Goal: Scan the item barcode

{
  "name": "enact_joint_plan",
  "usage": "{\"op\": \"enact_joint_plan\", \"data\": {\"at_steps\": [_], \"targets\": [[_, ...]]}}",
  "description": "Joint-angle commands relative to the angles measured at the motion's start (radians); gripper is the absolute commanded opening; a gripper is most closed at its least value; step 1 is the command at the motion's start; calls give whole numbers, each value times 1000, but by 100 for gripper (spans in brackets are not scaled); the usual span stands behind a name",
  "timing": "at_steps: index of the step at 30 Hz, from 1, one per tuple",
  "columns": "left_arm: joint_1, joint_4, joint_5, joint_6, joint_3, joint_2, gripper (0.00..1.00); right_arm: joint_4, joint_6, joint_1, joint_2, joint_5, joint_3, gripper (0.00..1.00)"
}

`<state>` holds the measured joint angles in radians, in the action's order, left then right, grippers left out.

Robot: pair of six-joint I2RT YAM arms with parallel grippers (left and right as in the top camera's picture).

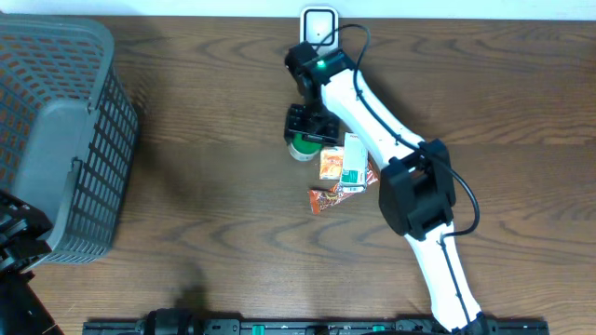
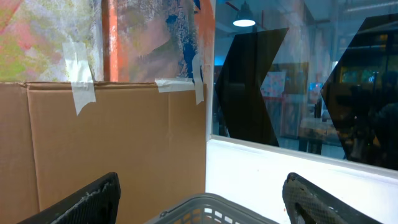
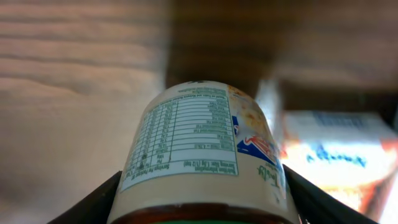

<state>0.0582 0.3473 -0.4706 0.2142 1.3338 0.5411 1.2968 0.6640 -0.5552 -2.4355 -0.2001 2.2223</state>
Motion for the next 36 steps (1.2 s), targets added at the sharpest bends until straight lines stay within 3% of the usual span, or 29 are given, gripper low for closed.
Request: {"op": "enact_joint_plan", "data": {"at_steps": [1, 8, 16, 21, 22, 23, 28, 36], "targets": [[2, -5, -2, 13, -8, -1, 84, -42, -37, -48, 37, 60, 8, 69], [2, -5, -2, 13, -8, -1, 84, -44, -34, -105, 22, 108, 6, 71], [2, -5, -2, 13, -8, -1, 84, -46, -59, -105, 15, 150, 6, 85], [2, -5, -2, 13, -8, -1, 84, -48, -106, -105, 14, 158, 6, 87], [2, -5, -2, 13, -8, -1, 84, -48, -147, -105, 14, 158, 6, 80], [2, -5, -2, 13, -8, -1, 84, -47, -183, -105, 14, 157, 6, 99], [2, -5, -2, 13, -8, -1, 84, -27, -262, -105, 14, 146, 6, 99], [2, -5, -2, 13, -8, -1, 84, -27, -273, -98, 11, 146, 6, 99]]}}
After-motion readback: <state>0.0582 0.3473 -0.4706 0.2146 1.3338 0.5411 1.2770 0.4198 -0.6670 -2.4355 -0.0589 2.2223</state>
